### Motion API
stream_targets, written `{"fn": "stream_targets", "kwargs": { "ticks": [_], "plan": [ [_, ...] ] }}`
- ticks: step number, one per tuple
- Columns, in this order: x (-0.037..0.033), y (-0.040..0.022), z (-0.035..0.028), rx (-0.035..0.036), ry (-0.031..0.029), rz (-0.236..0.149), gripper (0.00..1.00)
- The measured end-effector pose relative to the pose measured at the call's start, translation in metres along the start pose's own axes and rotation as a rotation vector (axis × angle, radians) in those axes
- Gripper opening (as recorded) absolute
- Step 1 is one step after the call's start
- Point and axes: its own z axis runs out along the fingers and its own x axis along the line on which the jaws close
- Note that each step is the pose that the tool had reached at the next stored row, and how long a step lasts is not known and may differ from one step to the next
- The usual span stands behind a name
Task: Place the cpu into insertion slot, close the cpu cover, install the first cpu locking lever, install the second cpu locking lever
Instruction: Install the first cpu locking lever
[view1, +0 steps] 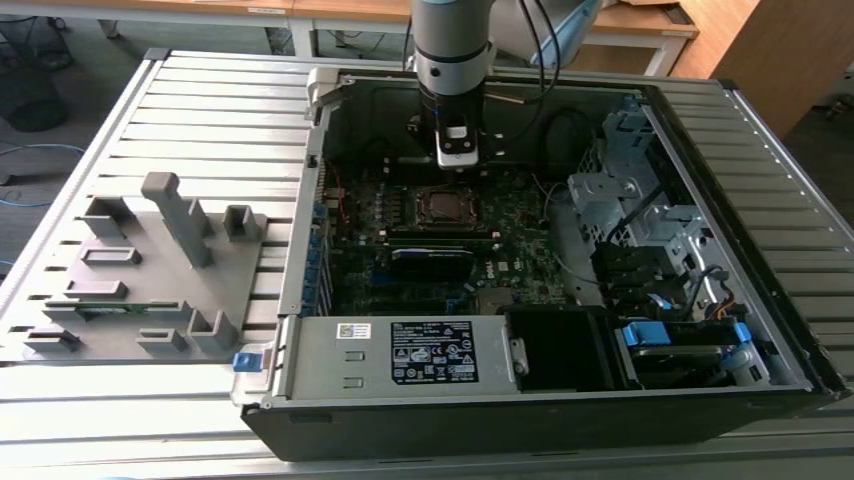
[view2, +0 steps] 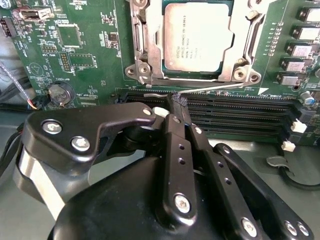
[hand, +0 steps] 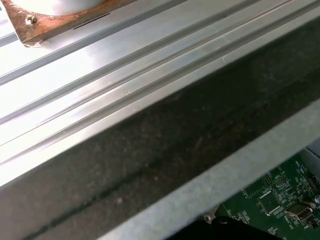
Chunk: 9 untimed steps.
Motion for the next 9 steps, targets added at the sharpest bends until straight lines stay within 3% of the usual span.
{"fn": "stream_targets", "kwargs": {
  "ticks": [9],
  "plan": [
    [-0.0015,0.0008,0.0009,0.0012,-0.0017,0.006,0.11]
  ]
}}
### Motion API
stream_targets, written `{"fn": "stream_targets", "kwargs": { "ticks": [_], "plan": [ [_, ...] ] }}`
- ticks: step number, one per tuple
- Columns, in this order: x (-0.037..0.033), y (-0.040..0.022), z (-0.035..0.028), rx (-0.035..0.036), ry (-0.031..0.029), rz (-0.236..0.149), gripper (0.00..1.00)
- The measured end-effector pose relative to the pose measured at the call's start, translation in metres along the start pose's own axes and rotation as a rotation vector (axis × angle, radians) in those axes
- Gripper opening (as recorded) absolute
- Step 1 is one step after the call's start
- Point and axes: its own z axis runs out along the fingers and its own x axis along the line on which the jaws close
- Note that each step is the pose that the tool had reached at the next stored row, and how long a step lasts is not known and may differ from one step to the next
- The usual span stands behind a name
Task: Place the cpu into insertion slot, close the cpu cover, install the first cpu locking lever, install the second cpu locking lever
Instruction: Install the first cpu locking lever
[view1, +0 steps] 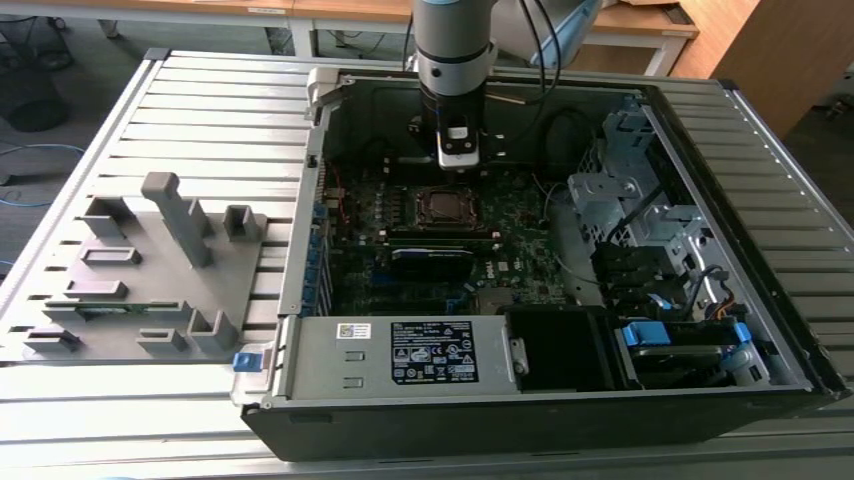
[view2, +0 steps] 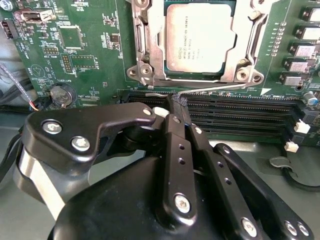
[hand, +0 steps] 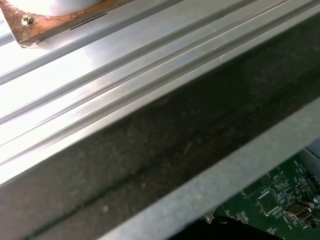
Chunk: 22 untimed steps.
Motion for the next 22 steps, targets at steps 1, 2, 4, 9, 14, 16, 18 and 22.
{"fn": "stream_targets", "kwargs": {
  "ticks": [1,2,4,9,14,16,18,22],
  "plan": [
    [-0.0001,0.0000,0.0000,0.0002,-0.0001,0.000,0.11],
    [-0.0001,0.0000,0.0000,0.0003,-0.0002,0.000,0.11],
    [-0.0002,0.0000,0.0000,0.0003,-0.0002,0.000,0.11],
    [-0.0007,-0.0009,0.0000,0.0002,-0.0002,0.000,0.11],
    [-0.0011,-0.0018,0.0005,0.0003,-0.0003,0.001,0.11],
    [-0.0012,-0.0021,0.0010,0.0005,-0.0003,0.001,0.11],
    [-0.0013,-0.0024,0.0016,0.0005,-0.0004,0.001,0.11],
    [-0.0015,-0.0030,0.0025,0.0002,-0.0004,0.001,0.11]
  ]
}}
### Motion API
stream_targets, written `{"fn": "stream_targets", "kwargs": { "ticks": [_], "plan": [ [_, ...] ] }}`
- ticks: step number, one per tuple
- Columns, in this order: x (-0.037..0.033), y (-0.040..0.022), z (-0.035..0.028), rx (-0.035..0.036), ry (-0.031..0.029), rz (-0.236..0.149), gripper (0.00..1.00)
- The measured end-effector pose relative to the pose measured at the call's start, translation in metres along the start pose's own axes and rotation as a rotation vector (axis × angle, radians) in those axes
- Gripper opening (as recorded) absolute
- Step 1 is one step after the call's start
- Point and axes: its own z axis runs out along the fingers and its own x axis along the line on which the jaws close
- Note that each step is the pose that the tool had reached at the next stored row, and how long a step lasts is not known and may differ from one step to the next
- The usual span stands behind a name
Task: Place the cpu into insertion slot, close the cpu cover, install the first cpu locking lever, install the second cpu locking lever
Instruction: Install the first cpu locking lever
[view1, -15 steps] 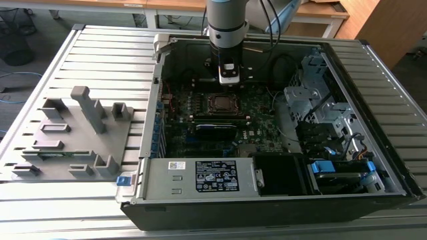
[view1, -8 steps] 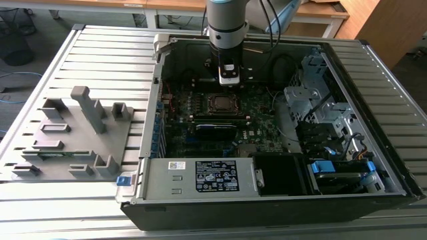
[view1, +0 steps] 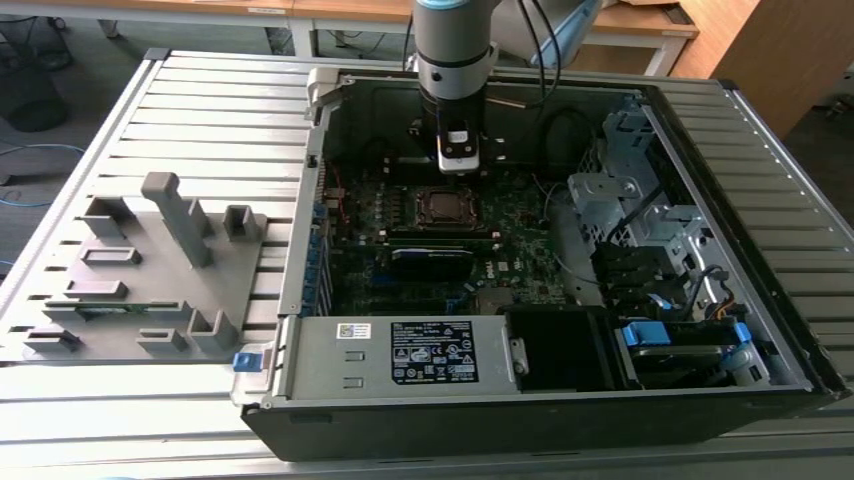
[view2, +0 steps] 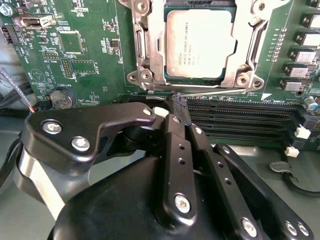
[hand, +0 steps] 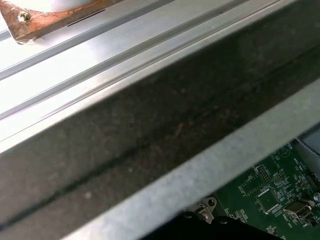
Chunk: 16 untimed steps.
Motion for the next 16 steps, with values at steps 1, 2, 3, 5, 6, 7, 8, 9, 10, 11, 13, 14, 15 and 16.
{"fn": "stream_targets", "kwargs": {
  "ticks": [1,2,3,5,6,7,8,9,10,11,13,14,15,16],
  "plan": [
    [0.0000,-0.0001,0.0004,-0.0001,0.0000,0.000,0.11],
    [0.0000,-0.0001,0.0007,-0.0001,-0.0001,0.000,0.11],
    [0.0000,-0.0002,0.0010,-0.0001,-0.0001,0.000,0.11],
    [0.0001,-0.0003,0.0017,-0.0001,-0.0003,0.000,0.11],
    [0.0001,-0.0004,0.0020,-0.0002,-0.0004,0.000,0.11],
    [0.0001,-0.0005,0.0023,-0.0001,-0.0004,0.000,0.11],
    [0.0001,-0.0005,0.0026,-0.0002,-0.0005,0.000,0.11],
    [0.0002,-0.0005,0.0028,-0.0001,-0.0006,0.000,0.11],
    [0.0002,-0.0006,0.0030,0.0000,-0.0006,0.000,0.11],
    [0.0002,-0.0006,0.0031,0.0001,-0.0007,0.000,0.11],
    [0.0002,-0.0006,0.0032,0.0003,-0.0009,0.000,0.11],
    [0.0002,-0.0006,0.0032,0.0004,-0.0009,0.000,0.11],
    [0.0002,-0.0006,0.0032,0.0003,-0.0009,0.000,0.11],
    [0.0002,-0.0006,0.0033,0.0003,-0.0009,0.000,0.11]
  ]
}}
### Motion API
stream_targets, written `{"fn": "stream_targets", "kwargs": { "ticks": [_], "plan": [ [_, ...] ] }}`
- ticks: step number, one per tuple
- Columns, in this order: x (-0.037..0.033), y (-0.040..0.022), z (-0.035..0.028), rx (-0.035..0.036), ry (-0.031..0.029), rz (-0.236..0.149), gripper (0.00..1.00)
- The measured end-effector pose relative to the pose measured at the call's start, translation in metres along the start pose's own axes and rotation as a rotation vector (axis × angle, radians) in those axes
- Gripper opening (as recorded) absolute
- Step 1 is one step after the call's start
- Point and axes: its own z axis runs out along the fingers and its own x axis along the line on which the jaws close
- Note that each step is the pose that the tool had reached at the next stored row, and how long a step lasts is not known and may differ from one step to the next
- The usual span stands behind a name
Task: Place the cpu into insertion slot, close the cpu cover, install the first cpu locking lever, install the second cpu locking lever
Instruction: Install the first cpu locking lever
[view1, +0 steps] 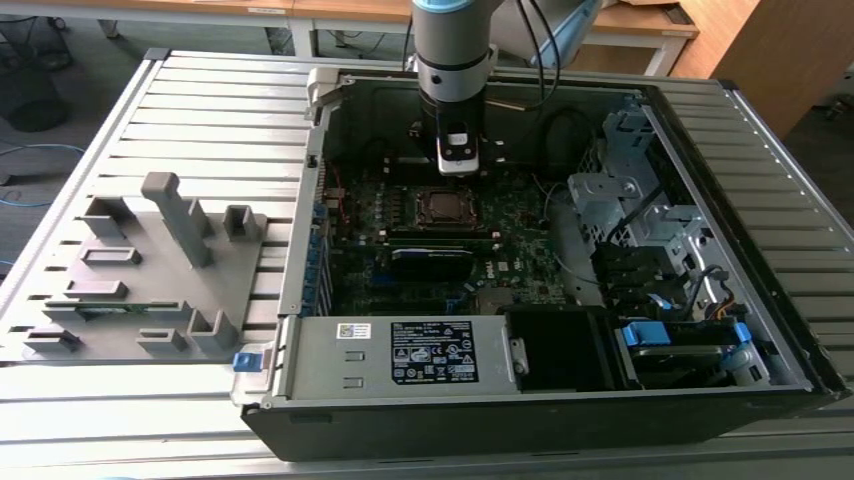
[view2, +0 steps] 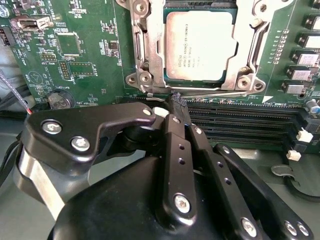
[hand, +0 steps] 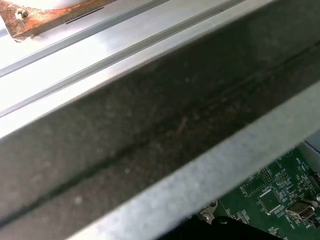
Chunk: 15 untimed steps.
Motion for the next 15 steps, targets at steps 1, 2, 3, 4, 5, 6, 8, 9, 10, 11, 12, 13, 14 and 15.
{"fn": "stream_targets", "kwargs": {
  "ticks": [1,2,3,4,5,6,8,9,10,11,12,13,14,15],
  "plan": [
    [0.0000,0.0000,0.0000,0.0000,0.0000,0.000,0.11],
    [0.0000,0.0000,-0.0001,-0.0001,0.0000,0.000,0.11],
    [0.0000,0.0001,-0.0006,0.0001,0.0000,0.000,0.11],
    [-0.0001,0.0002,-0.0013,0.0000,0.0000,0.000,0.11],
    [-0.0001,0.0004,-0.0021,-0.0001,0.0000,0.000,0.11],
    [-0.0002,0.0005,-0.0029,-0.0001,-0.0001,0.000,0.11],
    [-0.0003,0.0008,-0.0043,-0.0001,0.0000,0.000,0.11],
    [-0.0003,0.0008,-0.0048,0.0000,0.0000,0.000,0.11],
    [-0.0003,0.0009,-0.0047,-0.0003,-0.0001,0.000,0.11],
    [-0.0003,0.0009,-0.0048,-0.0004,0.0000,0.000,0.11],
    [-0.0003,0.0009,-0.0048,-0.0004,-0.0001,0.001,0.11],
    [-0.0002,0.0008,-0.0048,-0.0007,-0.0003,0.001,0.11],
    [-0.0001,0.0008,-0.0049,-0.0013,-0.0003,0.002,0.11],
    [0.0002,0.0006,-0.0050,-0.0031,-0.0001,0.003,0.11]
  ]
}}
